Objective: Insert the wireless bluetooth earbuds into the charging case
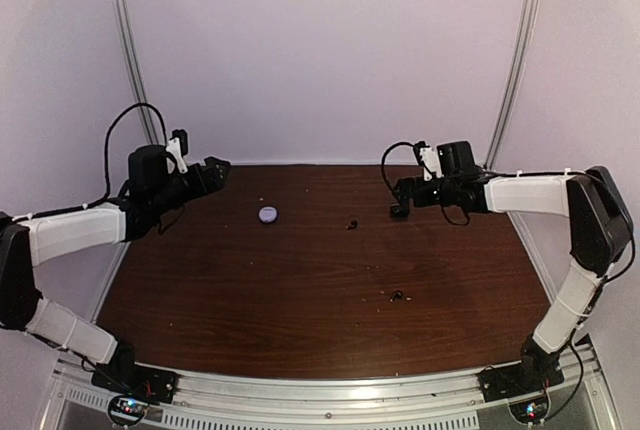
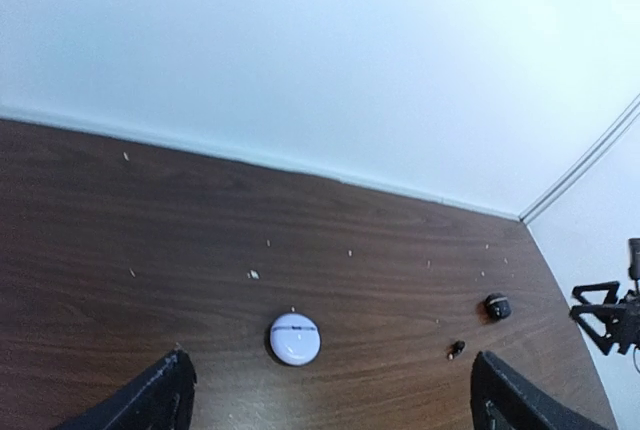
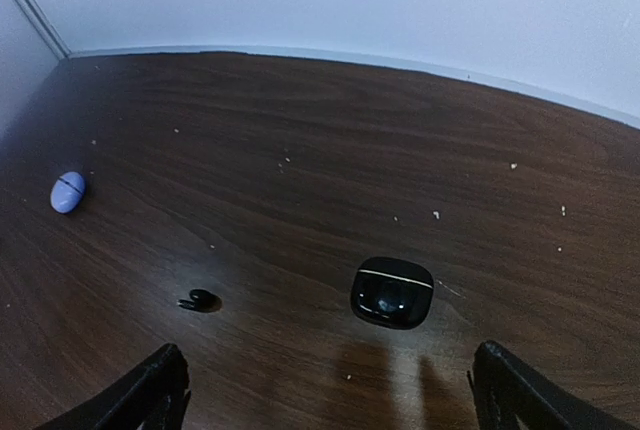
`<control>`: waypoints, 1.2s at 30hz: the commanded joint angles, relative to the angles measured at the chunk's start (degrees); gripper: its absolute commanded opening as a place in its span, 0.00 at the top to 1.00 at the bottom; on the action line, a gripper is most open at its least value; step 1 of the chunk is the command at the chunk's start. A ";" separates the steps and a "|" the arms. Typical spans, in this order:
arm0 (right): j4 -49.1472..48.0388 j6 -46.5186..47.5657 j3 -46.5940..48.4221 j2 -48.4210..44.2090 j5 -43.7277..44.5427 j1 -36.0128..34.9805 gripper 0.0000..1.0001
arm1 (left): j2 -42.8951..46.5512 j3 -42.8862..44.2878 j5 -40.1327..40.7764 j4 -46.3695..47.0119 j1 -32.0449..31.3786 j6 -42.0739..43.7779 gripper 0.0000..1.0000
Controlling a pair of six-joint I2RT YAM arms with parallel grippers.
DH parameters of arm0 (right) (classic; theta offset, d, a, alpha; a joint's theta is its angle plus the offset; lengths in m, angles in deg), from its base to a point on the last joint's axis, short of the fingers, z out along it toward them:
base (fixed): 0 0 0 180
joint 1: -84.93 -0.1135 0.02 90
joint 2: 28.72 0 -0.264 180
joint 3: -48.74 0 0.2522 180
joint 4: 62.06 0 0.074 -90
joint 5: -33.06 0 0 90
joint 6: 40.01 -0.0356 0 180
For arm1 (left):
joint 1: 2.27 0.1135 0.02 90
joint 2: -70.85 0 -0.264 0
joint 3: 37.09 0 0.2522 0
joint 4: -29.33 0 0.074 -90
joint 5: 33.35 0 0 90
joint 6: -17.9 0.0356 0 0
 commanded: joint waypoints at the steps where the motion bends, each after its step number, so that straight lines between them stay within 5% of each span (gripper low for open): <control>1: 3.52 -0.18 3.35 5.96 1.29 1.96 0.01 | 7.14 -5.93 8.03 10.19 -0.35 5.29 0.02; 4: 5.63 0.58 6.18 11.06 1.87 2.03 0.02 | 10.92 -9.81 8.80 15.24 -0.35 6.60 0.02; 19: 5.94 0.17 15.25 24.97 0.51 2.88 0.09 | 13.32 -9.73 10.05 10.73 -0.44 7.53 0.02; 36: 4.79 2.94 13.83 24.58 0.56 2.86 0.46 | 10.70 -8.14 4.82 10.05 -0.44 11.56 0.02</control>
